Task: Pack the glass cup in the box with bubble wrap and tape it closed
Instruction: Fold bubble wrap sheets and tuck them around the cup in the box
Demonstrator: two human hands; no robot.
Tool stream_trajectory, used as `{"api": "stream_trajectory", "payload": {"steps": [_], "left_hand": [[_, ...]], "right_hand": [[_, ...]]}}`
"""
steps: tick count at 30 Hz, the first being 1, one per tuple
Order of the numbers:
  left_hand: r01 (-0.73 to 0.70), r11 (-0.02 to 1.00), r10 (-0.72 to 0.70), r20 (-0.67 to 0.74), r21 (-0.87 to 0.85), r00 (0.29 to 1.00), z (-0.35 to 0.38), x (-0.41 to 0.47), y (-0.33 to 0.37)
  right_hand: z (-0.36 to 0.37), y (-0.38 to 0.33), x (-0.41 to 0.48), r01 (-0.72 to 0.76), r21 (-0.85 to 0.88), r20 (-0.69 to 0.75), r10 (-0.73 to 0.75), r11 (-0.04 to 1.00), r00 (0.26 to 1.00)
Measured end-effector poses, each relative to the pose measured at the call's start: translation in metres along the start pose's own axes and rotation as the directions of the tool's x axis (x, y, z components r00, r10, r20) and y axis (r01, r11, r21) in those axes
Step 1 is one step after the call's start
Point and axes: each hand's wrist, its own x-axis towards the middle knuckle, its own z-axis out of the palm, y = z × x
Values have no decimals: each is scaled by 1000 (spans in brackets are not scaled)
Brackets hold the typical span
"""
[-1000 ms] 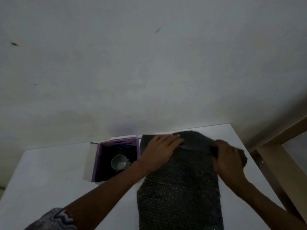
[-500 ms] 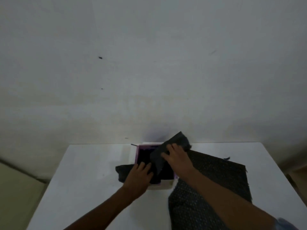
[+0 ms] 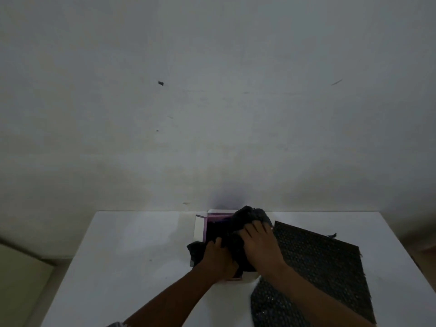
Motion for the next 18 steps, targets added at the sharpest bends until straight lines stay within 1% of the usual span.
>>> {"api": "stream_trajectory", "payload": {"steps": [1, 4, 7, 10, 11, 14, 15, 16, 18], "left_hand": [[-5, 1000, 6, -7, 22, 1000, 1, 4, 1], [-17, 995, 14, 32, 95, 999, 2, 14, 3], [-24, 996, 17, 72, 91, 997, -2, 23, 2], [-73, 996, 69, 92, 48, 993, -3, 24, -3], [-98, 995, 97, 63, 13, 993, -1, 23, -4], [-175, 964, 142, -167, -199, 976, 0, 17, -11], [-198, 954, 148, -220, -224, 964, 0, 14, -14], [-220, 956, 161, -276, -196, 947, 1, 12, -18], [-249, 968, 227, -302, -34, 926, 4, 6, -24]], "right_hand": [[1, 2, -1, -7, -41, 0, 7, 999, 1000], [12, 5, -7, 5, -92, 117, 5, 996, 993], [18, 3, -5, 21, -81, 166, -7, 996, 986], [15, 1, 0, 14, -84, 165, 0, 996, 986], [14, 0, 2, -2, -75, 170, 14, 997, 985], [10, 2, 4, -66, -37, 219, 73, 997, 973], [10, 2, 6, -86, -1, 250, 84, 996, 965], [9, 3, 7, -87, 12, 291, 80, 996, 953], [4, 8, 10, -66, 49, 312, 48, 997, 949]]}}
